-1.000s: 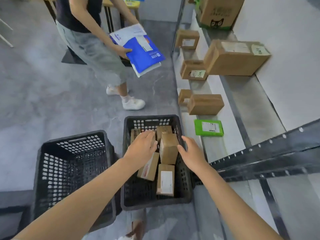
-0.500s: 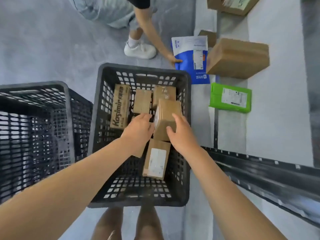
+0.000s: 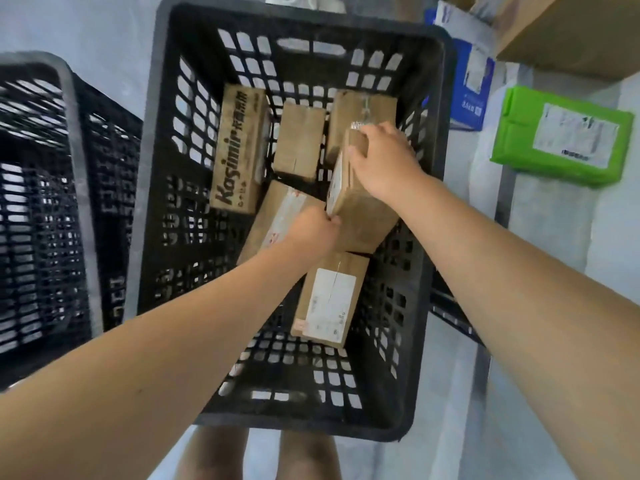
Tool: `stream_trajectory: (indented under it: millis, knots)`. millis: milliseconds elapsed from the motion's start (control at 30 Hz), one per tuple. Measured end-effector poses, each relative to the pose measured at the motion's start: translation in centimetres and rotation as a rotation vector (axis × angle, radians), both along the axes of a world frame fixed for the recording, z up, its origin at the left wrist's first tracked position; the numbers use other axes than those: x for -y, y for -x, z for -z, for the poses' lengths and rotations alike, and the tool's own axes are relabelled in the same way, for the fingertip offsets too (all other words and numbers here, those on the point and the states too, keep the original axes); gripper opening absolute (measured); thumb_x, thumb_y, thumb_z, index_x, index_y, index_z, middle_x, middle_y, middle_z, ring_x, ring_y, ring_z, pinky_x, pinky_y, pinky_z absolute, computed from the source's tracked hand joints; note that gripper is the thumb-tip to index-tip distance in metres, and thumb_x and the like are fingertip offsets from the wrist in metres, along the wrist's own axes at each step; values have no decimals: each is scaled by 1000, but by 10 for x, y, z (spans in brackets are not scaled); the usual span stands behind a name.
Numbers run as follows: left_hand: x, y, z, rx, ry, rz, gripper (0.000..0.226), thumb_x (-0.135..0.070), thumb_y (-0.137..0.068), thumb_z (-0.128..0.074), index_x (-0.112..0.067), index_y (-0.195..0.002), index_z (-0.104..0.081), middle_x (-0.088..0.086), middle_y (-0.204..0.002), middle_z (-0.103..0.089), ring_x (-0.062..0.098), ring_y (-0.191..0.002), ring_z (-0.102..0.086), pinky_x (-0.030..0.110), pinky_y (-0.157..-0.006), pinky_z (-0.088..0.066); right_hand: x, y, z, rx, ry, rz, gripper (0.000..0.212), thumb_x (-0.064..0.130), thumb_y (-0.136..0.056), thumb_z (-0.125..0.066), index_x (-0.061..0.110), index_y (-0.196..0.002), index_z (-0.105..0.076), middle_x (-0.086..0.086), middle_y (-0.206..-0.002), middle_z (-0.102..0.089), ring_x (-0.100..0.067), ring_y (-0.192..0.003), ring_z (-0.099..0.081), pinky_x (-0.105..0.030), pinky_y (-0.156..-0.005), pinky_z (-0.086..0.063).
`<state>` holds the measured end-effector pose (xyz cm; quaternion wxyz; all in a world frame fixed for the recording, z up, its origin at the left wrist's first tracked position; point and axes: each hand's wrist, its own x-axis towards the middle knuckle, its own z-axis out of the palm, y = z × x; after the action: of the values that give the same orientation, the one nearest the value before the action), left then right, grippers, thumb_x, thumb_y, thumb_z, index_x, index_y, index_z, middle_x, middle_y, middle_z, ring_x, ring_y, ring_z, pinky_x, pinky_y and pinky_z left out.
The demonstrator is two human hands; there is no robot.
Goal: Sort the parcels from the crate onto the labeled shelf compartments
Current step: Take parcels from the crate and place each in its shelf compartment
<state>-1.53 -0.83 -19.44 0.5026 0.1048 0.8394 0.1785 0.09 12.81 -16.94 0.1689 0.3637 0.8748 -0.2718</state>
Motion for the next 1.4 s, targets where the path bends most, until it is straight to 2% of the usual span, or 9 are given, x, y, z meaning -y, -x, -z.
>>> stream_trajectory:
  millis: [67, 200, 333, 467, 700, 900, 1067, 1233, 1400]
  knots:
    - [-5, -2, -2, 78, 37, -93, 28, -33, -100, -49, -8, -109, -60, 6, -88, -59, 22, -85, -59, 27, -59, -43, -7, 2, 3, 32, 33, 21, 55, 38, -103, -42, 16, -152, -33, -8, -153, -33, -31, -141, -34, -45, -112, -35]
    - [-7, 3, -1, 338, 49, -663, 24, -13, -98, -49, 1, -117, -52, 18, -107, -59, 36, -106, -63, 46, -90, -56, -9, -2, -3, 65, 17, -64, 52, 42, -103, -40, 12, -146, -41, -7, -143, -35, -30, -129, -42, -44, -103, -43]
    - [15, -14, -5, 629, -100, -1094, 19, -1, -99, -41, 4, -114, -50, 23, -105, -61, 38, -95, -62, 52, -92, -53, 10, -17, -11, 151, 48, -81, 60, 56, -101, -33, 13, -140, -46, -7, -150, -28, -31, -136, -32, -48, -101, -43]
    - [41, -28, -9, 811, -235, -1344, 31, -30, -105, -41, -1, -112, -51, 21, -117, -59, 36, -102, -61, 50, -75, -54, 33, -29, -19, 120, 48, 43, 68, 65, -95, -34, 9, -129, -52, -10, -138, -41, -29, -122, -46, -43, -85, -48]
    - [74, -26, -26, 782, -232, -1180, 34, -30, -99, -56, -5, -121, -57, 19, -119, -65, 30, -108, -64, 40, -79, -57, 71, -67, -45, 96, 336, 218, 69, 39, -89, -60, 20, -146, -25, -2, -137, -43, -21, -104, -53, -35, -74, -47]
    - [96, 10, -63, 694, -344, -984, 41, -20, -89, -70, -6, -125, -56, 15, -110, -73, 30, -103, -71, 44, -89, -56, 89, -108, -89, -73, 458, 309, 86, 15, -93, -65, 32, -158, -12, 9, -152, -38, 0, -118, -39, -20, -93, -36]
    - [95, 33, -139, 587, -570, -858, 36, -18, -91, -68, -13, -126, -60, 9, -111, -74, 23, -102, -72, 39, -89, -56, 99, -93, -141, -356, 326, 414, 75, 23, -93, -66, 33, -155, -25, 14, -148, -39, 1, -128, -40, -30, -110, -40]
    - [100, 53, -246, 373, -750, -710, 35, -23, -91, -67, -24, -125, -60, -2, -113, -74, 16, -101, -72, 39, -87, -56, 103, -67, -232, -620, 228, 476, 56, 28, -91, -69, 34, -140, -43, 18, -132, -52, 15, -112, -50, -4, -83, -45]
    - [108, 74, -364, 172, -917, -596, 32, -26, -86, -73, -28, -118, -67, -8, -113, -74, 13, -108, -69, 41, -97, -53, 107, -52, -344, -787, 145, 409, 49, 38, -89, -68, 35, -134, -49, 27, -119, -48, 16, -109, -50, -6, -82, -47]
